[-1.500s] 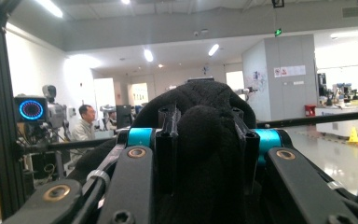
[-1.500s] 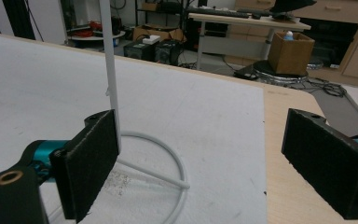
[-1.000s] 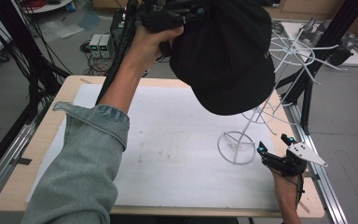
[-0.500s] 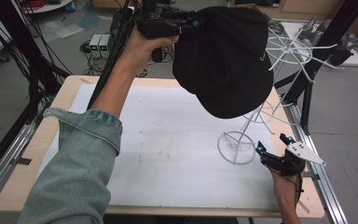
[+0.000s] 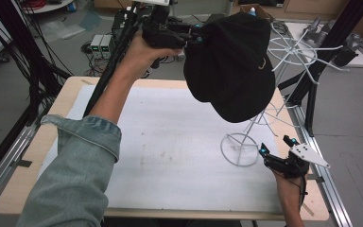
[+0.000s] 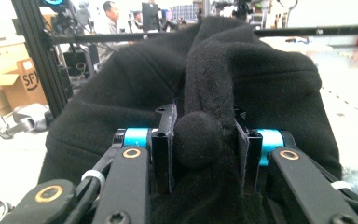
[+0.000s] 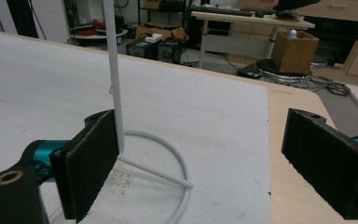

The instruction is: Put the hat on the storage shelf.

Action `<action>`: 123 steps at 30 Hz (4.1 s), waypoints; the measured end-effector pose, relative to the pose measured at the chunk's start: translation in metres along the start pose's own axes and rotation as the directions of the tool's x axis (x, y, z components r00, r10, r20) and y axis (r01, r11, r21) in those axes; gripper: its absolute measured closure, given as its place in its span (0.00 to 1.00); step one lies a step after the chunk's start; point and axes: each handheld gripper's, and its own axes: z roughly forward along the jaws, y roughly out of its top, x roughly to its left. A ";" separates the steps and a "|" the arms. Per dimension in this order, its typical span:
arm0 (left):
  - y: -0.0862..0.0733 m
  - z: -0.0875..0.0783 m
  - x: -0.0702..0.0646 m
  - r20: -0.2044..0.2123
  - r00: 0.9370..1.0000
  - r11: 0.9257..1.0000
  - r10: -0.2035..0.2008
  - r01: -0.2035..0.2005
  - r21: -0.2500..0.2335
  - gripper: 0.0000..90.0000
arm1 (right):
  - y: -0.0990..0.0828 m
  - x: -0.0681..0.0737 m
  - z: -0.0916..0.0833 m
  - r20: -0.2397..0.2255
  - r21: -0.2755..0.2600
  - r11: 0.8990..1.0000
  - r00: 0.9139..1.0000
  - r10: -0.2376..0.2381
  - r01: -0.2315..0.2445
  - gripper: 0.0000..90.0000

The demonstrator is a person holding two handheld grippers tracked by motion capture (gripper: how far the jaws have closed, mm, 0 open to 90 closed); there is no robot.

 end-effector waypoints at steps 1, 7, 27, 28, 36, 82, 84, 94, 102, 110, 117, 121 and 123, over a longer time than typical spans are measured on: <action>-0.001 0.001 0.000 -0.003 1.000 1.000 0.001 -0.001 0.011 0.74 | 0.000 0.000 0.000 0.002 0.004 1.000 1.000 -0.002 0.002 0.11; -0.010 0.004 -0.003 -0.047 0.998 0.999 0.038 -0.037 0.014 0.73 | 0.000 0.000 0.000 0.003 0.003 1.000 1.000 -0.002 0.002 0.11; -0.035 0.029 -0.005 -0.039 0.999 0.983 0.032 -0.025 0.182 0.67 | 0.001 0.000 0.001 0.000 0.005 1.000 1.000 -0.006 0.006 0.11; -0.035 0.030 -0.005 -0.035 0.999 0.982 0.032 -0.025 0.187 0.67 | 0.000 0.000 0.001 0.000 0.004 1.000 1.000 -0.003 0.003 0.11; -0.038 0.028 -0.005 -0.046 0.998 0.972 0.033 -0.021 0.236 0.62 | 0.000 0.001 0.001 -0.001 0.009 1.000 1.000 0.001 -0.001 0.11; -0.042 -0.096 -0.042 -0.331 0.942 0.986 0.052 0.005 0.169 0.32 | 0.003 0.005 0.010 -0.011 0.009 1.000 1.000 -0.006 0.006 0.11; -0.045 -0.105 -0.047 -0.358 0.932 0.987 0.058 0.001 0.160 0.31 | 0.003 0.005 0.011 -0.012 0.005 1.000 1.000 -0.003 0.003 0.11; -0.074 -0.147 -0.073 -0.530 0.846 0.989 0.064 0.017 0.147 0.24 | 0.003 0.005 0.009 -0.013 0.009 1.000 1.000 0.000 0.000 0.11; -0.114 -0.167 -0.093 -0.606 0.795 0.992 0.025 0.056 0.115 0.20 | 0.004 0.005 0.009 -0.008 0.009 1.000 1.000 -0.003 0.003 0.11; -0.152 -0.187 -0.112 -0.682 0.731 0.995 -0.008 0.075 0.069 0.19 | 0.004 0.005 0.009 -0.009 0.008 1.000 1.000 -0.001 0.001 0.11; -0.179 -0.202 -0.123 -0.724 0.688 0.995 -0.040 0.095 0.036 0.18 | 0.004 0.005 0.009 -0.009 0.009 1.000 1.000 0.001 -0.001 0.11; -0.193 -0.210 -0.126 -0.751 0.658 0.994 -0.055 0.105 0.019 0.18 | 0.004 0.006 0.010 -0.011 0.008 1.000 1.000 -0.001 0.001 0.11; -0.200 -0.212 -0.128 -0.763 0.643 0.994 -0.065 0.112 0.010 0.18 | 0.004 0.006 0.010 -0.011 0.008 1.000 1.000 0.002 -0.002 0.11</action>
